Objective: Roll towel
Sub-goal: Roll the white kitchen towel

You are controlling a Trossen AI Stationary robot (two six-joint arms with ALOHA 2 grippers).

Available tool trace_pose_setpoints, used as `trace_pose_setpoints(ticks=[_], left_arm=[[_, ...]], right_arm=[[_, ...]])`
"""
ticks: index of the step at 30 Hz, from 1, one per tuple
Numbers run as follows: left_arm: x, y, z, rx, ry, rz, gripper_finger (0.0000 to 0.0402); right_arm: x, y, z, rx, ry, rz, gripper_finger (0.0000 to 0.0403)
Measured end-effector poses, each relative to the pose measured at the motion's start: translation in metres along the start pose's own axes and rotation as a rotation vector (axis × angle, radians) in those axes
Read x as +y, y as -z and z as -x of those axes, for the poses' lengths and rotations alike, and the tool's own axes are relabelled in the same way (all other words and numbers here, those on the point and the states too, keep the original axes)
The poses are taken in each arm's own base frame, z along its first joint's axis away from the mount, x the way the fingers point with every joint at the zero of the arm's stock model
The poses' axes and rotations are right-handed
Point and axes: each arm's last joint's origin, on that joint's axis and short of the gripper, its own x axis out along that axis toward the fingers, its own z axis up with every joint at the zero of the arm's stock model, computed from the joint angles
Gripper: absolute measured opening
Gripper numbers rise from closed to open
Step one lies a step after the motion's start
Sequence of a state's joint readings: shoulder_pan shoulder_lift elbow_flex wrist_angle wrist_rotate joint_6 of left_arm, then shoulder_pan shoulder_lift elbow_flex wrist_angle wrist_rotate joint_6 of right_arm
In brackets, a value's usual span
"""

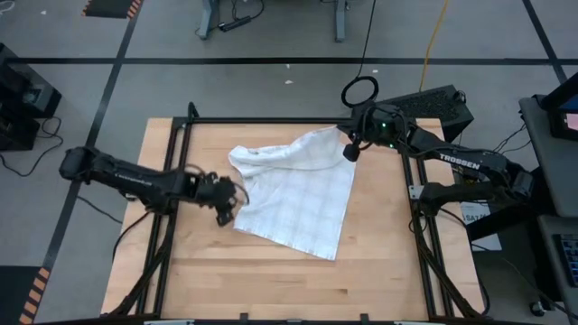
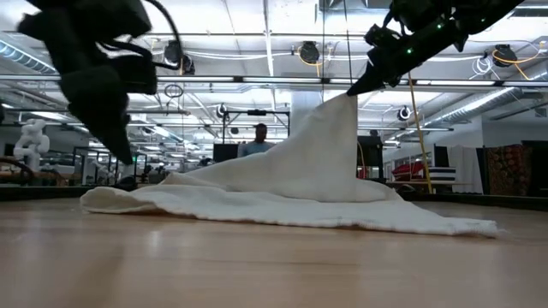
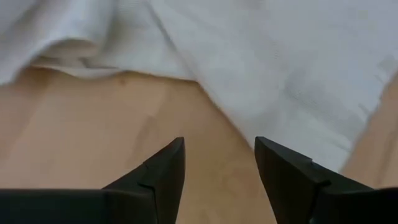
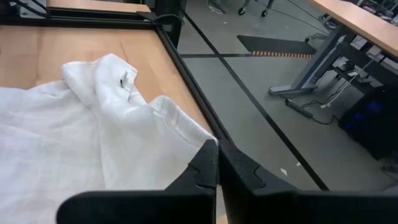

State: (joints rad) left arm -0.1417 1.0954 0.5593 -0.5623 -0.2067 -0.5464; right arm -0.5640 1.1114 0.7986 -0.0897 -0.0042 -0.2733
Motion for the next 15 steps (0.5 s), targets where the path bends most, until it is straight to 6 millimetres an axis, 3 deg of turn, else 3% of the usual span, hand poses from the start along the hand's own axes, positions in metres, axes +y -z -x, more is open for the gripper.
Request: trace_pose_setpoints(ticks=[7,15], left_arm=[[-0.036,0.026,-0.004,-0.125,0.107,0.079,0.021],[-0.051,0.046,-0.019,-0.13,0.004,0.108,0.0279]], right_arm=[[0.002,0.003,0.0,0.027,-0.013,0.001,0.0],[0.002,0.005,0.0,0.056,-0.021,0.007,0.0]])
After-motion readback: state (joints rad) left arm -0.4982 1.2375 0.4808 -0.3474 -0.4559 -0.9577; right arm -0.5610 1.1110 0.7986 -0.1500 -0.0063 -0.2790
